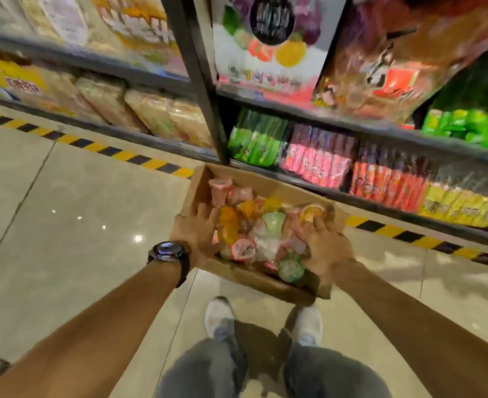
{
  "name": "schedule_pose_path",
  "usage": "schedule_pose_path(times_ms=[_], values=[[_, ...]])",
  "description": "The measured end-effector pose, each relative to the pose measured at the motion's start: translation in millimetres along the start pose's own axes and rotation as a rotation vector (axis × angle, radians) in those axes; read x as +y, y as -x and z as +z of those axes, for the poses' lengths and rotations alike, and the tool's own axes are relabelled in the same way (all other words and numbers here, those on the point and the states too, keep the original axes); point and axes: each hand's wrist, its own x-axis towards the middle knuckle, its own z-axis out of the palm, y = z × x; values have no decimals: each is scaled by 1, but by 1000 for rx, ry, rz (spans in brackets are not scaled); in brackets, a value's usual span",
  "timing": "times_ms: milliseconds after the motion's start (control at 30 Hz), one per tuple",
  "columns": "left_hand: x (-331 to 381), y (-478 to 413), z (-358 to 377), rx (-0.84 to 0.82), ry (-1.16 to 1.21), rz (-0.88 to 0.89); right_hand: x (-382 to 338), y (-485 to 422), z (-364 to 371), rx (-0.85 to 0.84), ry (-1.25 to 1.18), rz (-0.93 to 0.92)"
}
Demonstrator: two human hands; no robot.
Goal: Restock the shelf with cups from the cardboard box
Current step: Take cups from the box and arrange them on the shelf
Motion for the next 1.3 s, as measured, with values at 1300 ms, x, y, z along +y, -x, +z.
schedule_pose_path(times_ms=[1300], values=[[23,-196,176,95,822,-24,41,-216,153,517,44,-277]])
